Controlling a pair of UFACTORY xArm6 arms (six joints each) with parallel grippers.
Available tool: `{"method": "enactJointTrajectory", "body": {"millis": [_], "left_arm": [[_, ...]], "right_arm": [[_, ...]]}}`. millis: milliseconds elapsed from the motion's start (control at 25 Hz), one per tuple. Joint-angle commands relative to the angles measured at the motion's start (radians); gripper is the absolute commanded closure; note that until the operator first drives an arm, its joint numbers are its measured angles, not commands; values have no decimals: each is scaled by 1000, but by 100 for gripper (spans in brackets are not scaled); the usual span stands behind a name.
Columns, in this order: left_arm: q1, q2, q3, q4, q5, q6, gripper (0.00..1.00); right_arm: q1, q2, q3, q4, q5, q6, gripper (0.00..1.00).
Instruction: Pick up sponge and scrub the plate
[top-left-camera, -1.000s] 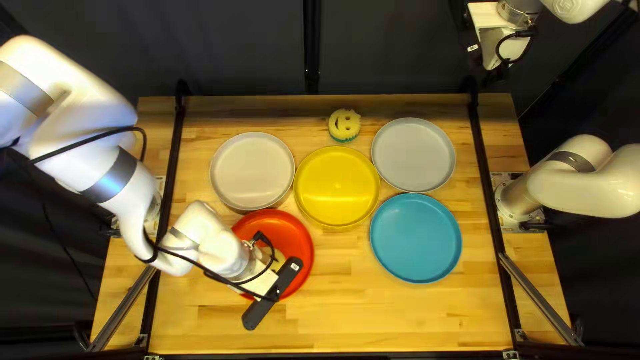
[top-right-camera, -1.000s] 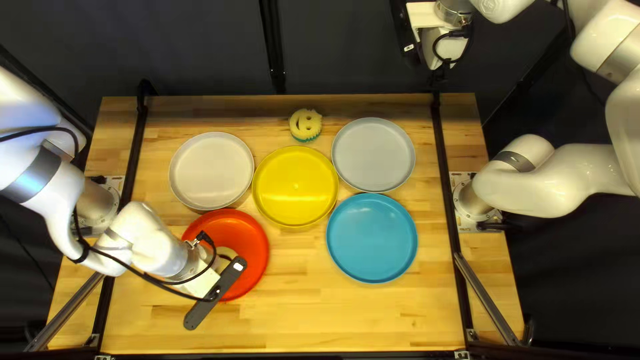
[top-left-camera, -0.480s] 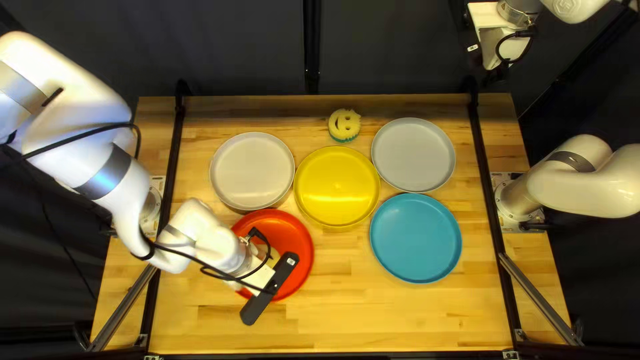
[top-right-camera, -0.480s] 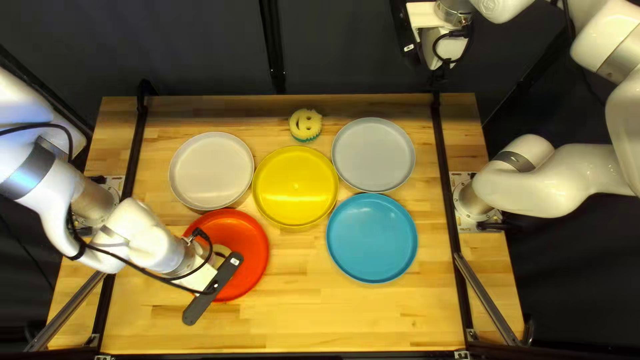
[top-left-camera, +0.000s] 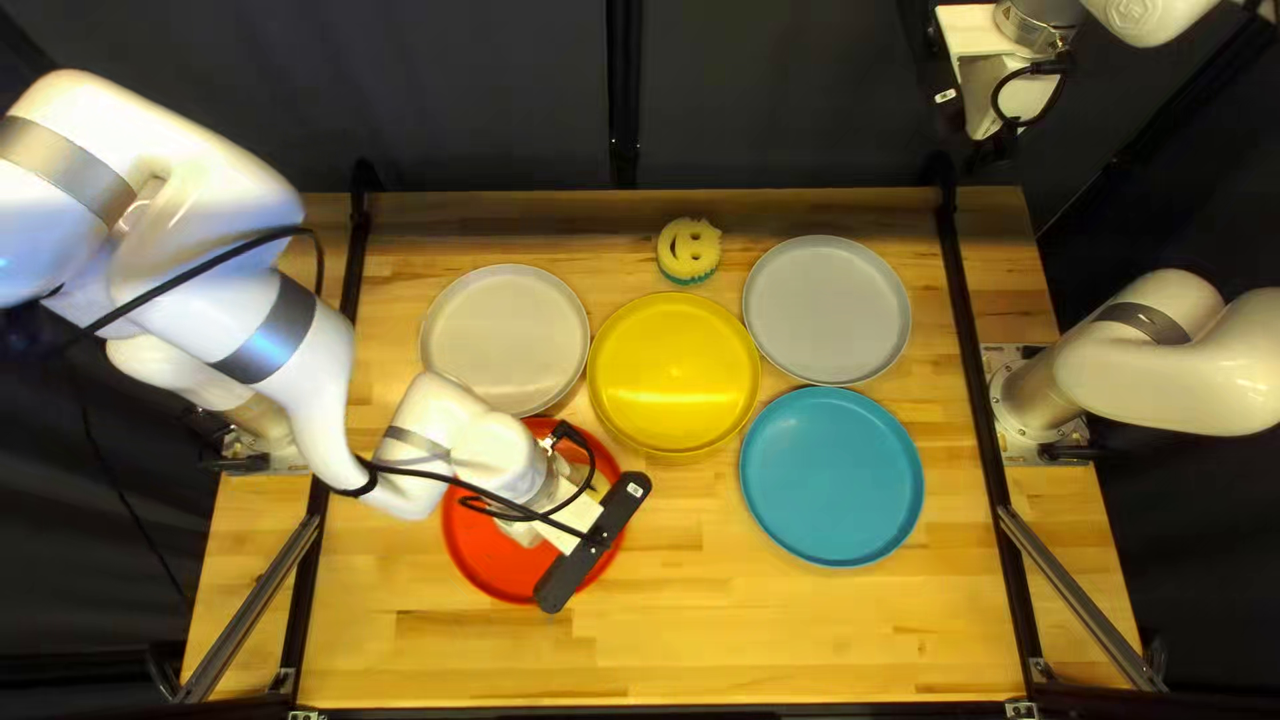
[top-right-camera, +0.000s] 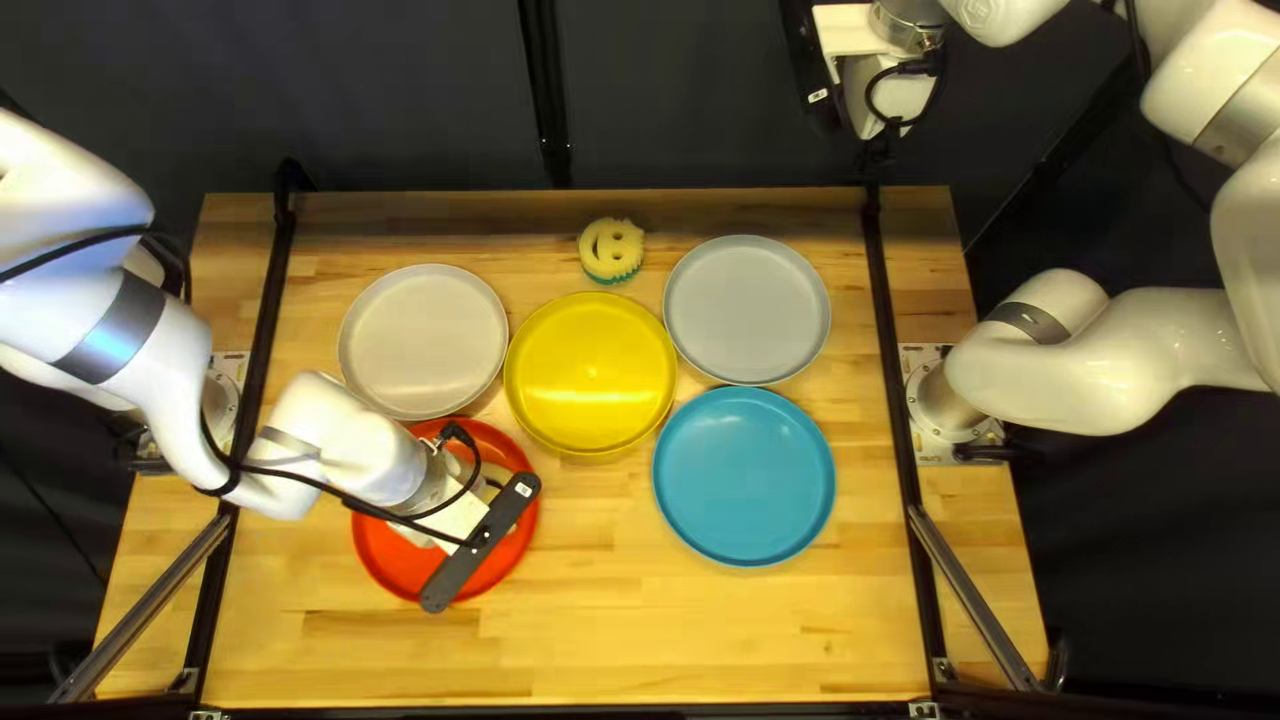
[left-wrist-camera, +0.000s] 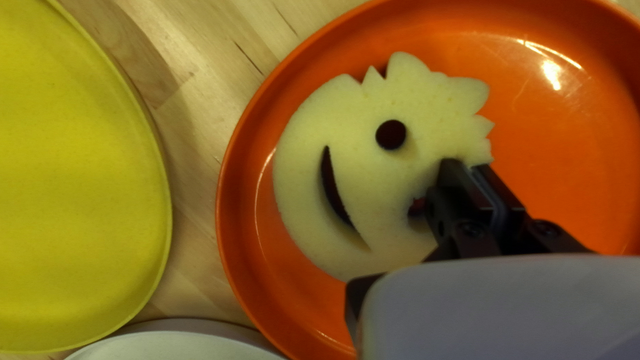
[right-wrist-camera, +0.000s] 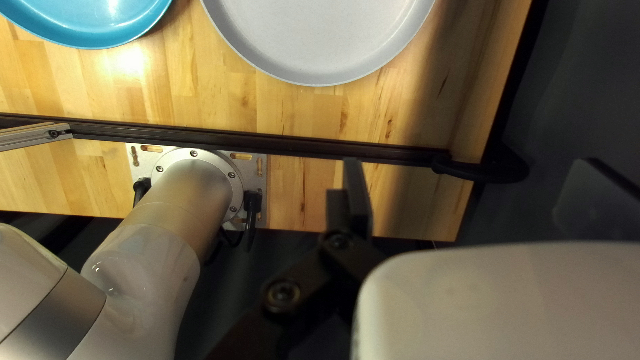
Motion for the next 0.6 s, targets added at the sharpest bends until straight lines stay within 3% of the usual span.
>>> {"method": "enactJointTrajectory", "body": {"millis": [40, 360, 600], "left_arm": [[-53, -83, 83, -14, 16, -66, 100], [-97, -164, 171, -41, 27, -125, 100], [-2, -128, 152, -68, -1, -18, 100]], "right_arm": [[0, 0, 0, 0, 0, 0, 0], [0, 0, 0, 0, 0, 0, 0], [0, 0, 0, 0, 0, 0, 0]]}}
